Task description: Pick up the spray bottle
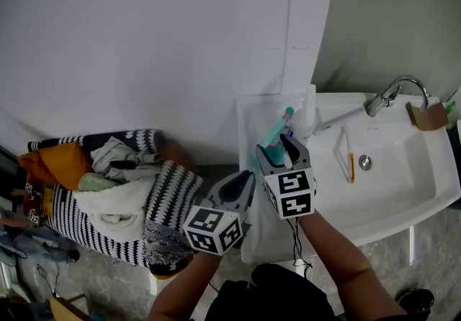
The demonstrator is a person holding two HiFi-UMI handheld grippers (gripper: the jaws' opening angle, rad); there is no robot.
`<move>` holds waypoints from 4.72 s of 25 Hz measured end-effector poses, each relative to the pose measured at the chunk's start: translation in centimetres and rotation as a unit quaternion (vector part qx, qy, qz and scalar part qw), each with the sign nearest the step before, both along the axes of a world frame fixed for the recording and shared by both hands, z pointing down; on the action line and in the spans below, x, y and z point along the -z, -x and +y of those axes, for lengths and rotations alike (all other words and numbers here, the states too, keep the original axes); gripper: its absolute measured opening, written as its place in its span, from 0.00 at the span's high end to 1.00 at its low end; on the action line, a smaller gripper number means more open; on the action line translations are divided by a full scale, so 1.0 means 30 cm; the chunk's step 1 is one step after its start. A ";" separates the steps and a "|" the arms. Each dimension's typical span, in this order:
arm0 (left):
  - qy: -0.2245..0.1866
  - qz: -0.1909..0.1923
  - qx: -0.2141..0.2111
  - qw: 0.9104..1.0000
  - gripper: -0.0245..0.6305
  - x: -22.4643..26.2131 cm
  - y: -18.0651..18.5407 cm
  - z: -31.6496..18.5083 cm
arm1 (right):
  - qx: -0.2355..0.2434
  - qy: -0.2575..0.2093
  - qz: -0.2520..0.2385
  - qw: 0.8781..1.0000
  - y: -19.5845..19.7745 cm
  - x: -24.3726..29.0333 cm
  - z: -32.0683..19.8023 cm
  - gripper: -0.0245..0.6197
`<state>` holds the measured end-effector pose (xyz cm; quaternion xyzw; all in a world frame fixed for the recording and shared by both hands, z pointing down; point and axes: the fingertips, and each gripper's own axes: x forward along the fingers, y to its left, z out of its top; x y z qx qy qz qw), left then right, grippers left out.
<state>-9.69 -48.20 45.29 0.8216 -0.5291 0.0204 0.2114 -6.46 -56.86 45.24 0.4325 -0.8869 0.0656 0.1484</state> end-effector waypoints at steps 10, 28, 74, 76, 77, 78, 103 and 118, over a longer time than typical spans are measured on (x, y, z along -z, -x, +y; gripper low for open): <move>0.003 0.000 0.010 1.000 0.90 -0.004 0.025 0.021 | -0.010 -0.015 0.032 0.999 0.011 -0.013 -0.042 0.63; -0.004 0.015 0.013 1.000 0.90 0.010 0.059 0.121 | 0.030 -0.026 0.027 0.999 -0.020 0.014 0.087 0.68; -0.053 0.029 -0.072 0.996 0.90 0.157 0.003 0.643 | -0.006 -0.037 -0.053 0.998 -0.188 0.216 0.796 0.69; -0.054 0.029 -0.074 0.995 0.90 0.162 0.002 0.665 | -0.010 -0.037 -0.054 0.998 -0.194 0.219 0.825 0.69; -0.055 0.031 -0.074 0.995 0.90 0.165 0.001 0.677 | -0.011 -0.038 -0.055 0.998 -0.197 0.220 0.839 0.69; -0.055 0.035 -0.074 0.995 0.90 0.167 0.000 0.689 | -0.013 -0.038 -0.056 0.998 -0.200 0.220 0.854 0.69; -0.052 0.044 -0.096 0.993 0.90 0.165 -0.027 0.922 | -0.045 -0.033 -0.085 0.995 -0.248 0.213 1.142 0.70; -0.052 0.043 -0.105 0.992 0.90 0.172 -0.032 0.937 | -0.054 -0.039 -0.096 0.993 -0.250 0.230 1.162 0.70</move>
